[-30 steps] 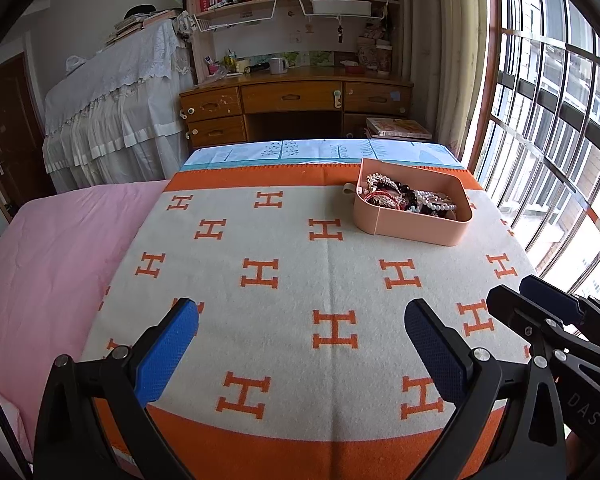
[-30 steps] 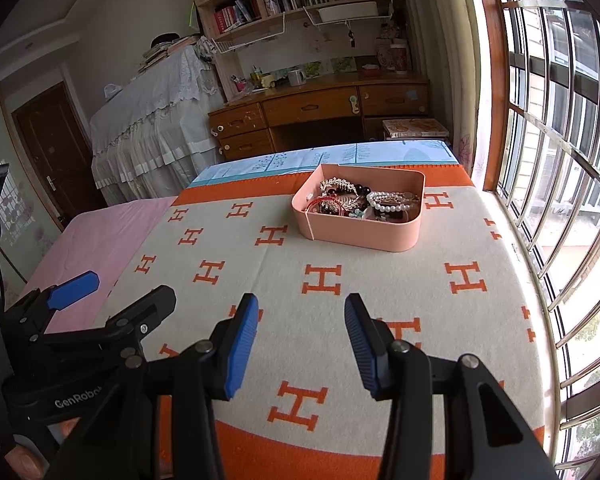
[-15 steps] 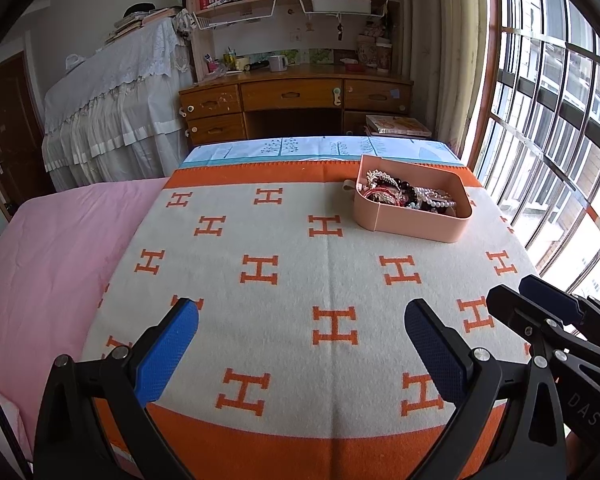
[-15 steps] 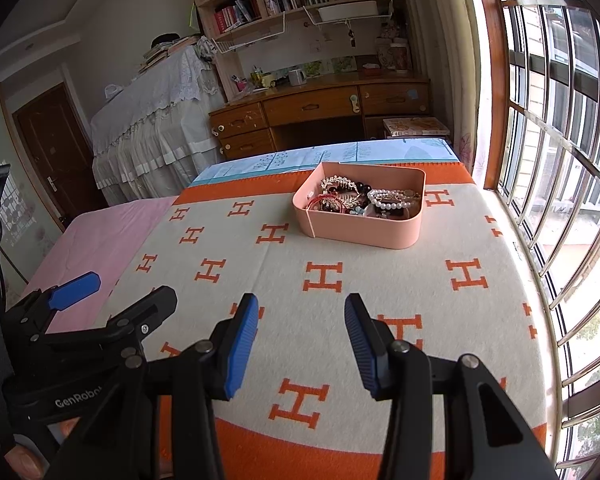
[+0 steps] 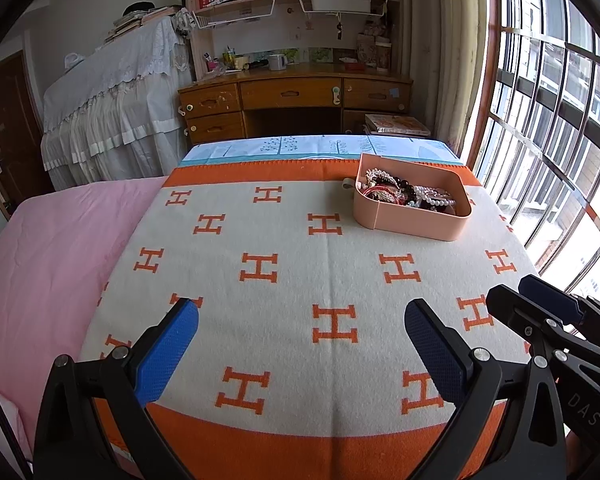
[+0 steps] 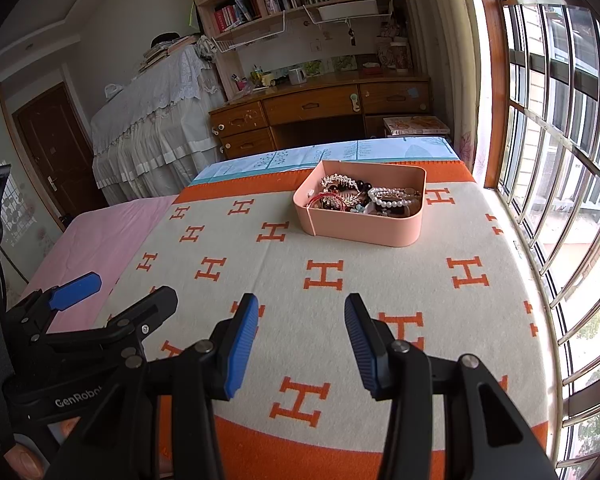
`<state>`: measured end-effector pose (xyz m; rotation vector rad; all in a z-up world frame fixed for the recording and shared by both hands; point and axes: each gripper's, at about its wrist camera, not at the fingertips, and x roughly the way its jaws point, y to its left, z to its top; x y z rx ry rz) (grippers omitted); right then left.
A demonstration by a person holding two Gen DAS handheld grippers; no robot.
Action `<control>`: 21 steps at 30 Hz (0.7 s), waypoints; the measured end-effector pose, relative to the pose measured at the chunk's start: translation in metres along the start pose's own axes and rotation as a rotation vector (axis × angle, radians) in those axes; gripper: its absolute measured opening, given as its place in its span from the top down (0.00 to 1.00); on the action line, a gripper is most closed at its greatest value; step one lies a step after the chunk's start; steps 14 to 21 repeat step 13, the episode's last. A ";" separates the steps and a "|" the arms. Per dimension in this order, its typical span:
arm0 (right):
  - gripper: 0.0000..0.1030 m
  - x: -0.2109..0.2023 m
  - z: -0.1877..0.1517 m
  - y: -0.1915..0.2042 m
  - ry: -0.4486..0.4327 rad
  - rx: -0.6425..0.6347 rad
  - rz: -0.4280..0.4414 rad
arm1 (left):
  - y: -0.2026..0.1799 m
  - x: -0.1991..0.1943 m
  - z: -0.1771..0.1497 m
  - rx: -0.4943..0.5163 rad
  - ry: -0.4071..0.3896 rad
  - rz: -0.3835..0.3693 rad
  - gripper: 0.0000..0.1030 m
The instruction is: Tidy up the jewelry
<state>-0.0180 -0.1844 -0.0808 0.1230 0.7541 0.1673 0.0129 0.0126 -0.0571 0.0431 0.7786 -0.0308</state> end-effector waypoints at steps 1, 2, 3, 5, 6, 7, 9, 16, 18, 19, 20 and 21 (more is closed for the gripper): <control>0.56 0.000 0.000 0.000 0.001 0.000 0.001 | 0.000 0.000 0.000 0.000 -0.002 0.001 0.01; 0.56 0.000 0.000 0.000 0.001 0.000 0.001 | 0.000 0.000 0.000 0.001 -0.002 0.001 0.01; 0.56 0.000 0.000 0.000 0.000 0.000 0.001 | 0.000 0.000 0.000 0.001 -0.003 0.002 0.01; 0.56 0.000 0.000 0.000 0.001 0.000 0.000 | -0.001 0.000 -0.001 0.001 -0.003 0.001 0.01; 0.56 0.000 0.000 0.000 0.002 0.001 0.001 | 0.000 0.000 -0.001 0.000 -0.002 0.001 0.01; 0.56 0.000 0.000 0.000 0.003 0.001 0.001 | 0.000 0.000 -0.001 0.001 -0.002 0.002 0.01; 0.56 0.000 0.000 0.000 0.002 0.001 0.000 | 0.000 0.000 -0.001 -0.001 0.001 0.000 0.01; 0.56 0.000 0.000 0.000 0.002 0.000 0.000 | 0.001 0.001 -0.002 -0.005 0.008 -0.006 0.01; 0.56 0.000 0.000 0.000 0.002 0.000 0.000 | 0.001 0.001 -0.002 -0.005 0.008 -0.006 0.01; 0.56 0.000 0.000 0.000 0.002 0.000 0.000 | 0.001 0.001 -0.002 -0.005 0.008 -0.006 0.01; 0.56 0.000 0.000 0.000 0.002 0.000 0.000 | 0.001 0.001 -0.002 -0.005 0.008 -0.006 0.01; 0.56 0.000 0.000 0.000 0.002 0.000 0.000 | 0.001 0.001 -0.002 -0.005 0.008 -0.006 0.01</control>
